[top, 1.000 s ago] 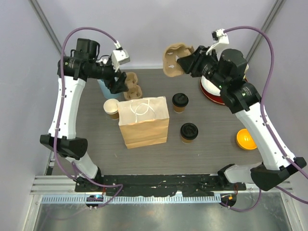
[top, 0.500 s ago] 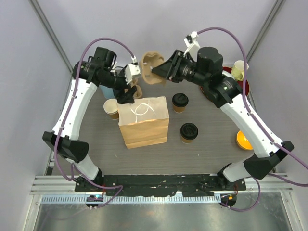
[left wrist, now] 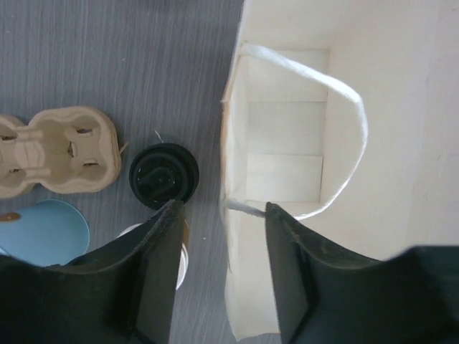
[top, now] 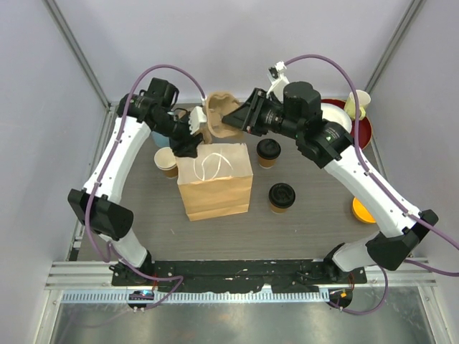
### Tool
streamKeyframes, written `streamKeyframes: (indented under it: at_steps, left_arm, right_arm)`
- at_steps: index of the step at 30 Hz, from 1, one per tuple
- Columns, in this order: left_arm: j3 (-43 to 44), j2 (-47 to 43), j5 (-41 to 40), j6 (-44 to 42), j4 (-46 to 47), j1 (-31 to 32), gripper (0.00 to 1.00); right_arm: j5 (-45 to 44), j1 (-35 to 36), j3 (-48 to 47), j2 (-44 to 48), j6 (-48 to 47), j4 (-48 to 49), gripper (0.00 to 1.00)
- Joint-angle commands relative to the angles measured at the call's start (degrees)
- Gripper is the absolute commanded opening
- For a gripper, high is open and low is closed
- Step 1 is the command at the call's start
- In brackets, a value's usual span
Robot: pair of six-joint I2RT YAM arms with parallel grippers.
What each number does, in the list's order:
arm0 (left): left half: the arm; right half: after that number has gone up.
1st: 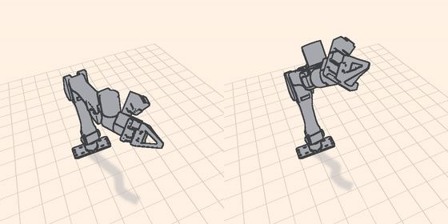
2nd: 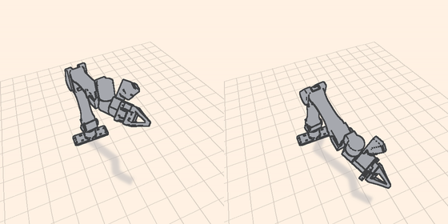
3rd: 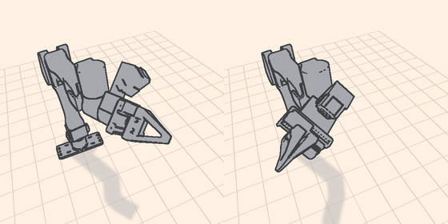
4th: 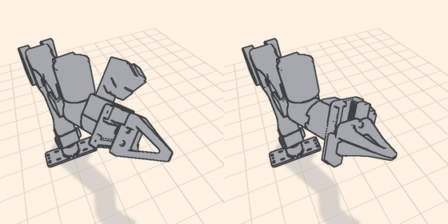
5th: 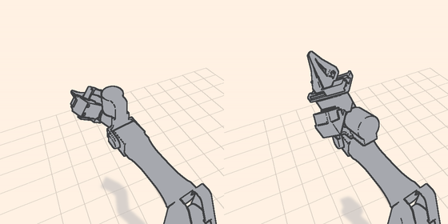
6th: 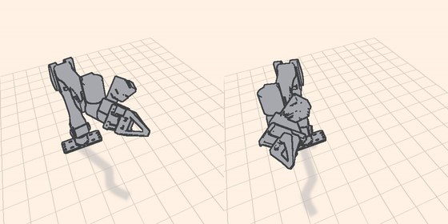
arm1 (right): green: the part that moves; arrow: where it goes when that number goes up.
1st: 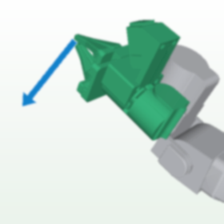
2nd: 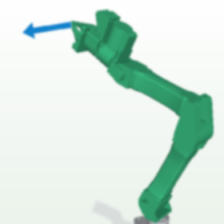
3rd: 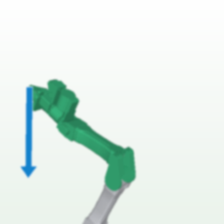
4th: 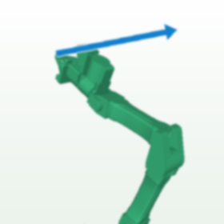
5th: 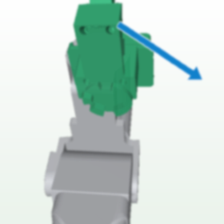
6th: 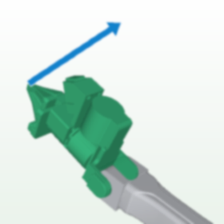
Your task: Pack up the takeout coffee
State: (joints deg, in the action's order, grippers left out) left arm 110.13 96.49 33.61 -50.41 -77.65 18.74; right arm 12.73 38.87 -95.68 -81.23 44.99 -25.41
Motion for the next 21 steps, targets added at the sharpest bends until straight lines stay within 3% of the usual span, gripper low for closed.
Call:
streamKeyframes:
  at_steps: [1, 2, 4, 5, 6, 8, 17, 21]
  left_arm:
    - [1.58, 1.51, 2.51, -0.65, -15.16, -0.11, 0.47]
    - [2.10, 1.77, 3.39, -0.56, -16.82, -0.02, 0.37]
    - [1.42, 1.69, 3.84, 0.66, -17.54, -0.02, 0.27]
    - [0.71, 0.64, 4.36, 1.36, -17.54, 0.07, 0.09]
    - [-0.08, 0.11, 4.54, 1.63, -17.54, 0.24, 0.00]
    - [-2.45, -2.34, 4.89, 3.64, -16.32, 0.85, 0.00]
    - [-17.30, -17.55, -1.61, 30.62, 6.26, 3.41, 0.00]
    - [-19.51, -20.28, -2.93, 37.31, 8.74, 3.49, 0.00]
  right_arm:
    - [0.36, 0.76, -1.44, 1.69, -0.52, -1.31, 0.21]
    - [0.45, 0.94, -1.44, 1.69, -1.30, -1.57, 0.21]
    - [0.54, 1.99, -1.61, 1.69, -2.45, -1.92, 0.21]
    - [0.45, 2.34, -1.96, 1.52, -3.15, -2.71, 0.21]
    - [0.36, 2.87, -2.32, 1.25, -4.64, -3.50, 0.20]
    - [-0.16, 4.19, -3.72, 0.03, -6.31, -6.74, 0.20]
    - [-3.68, 6.74, -8.21, -4.37, -16.33, -14.67, 0.18]
    - [-1.31, 7.09, -9.26, -6.57, -19.14, -17.13, 0.18]
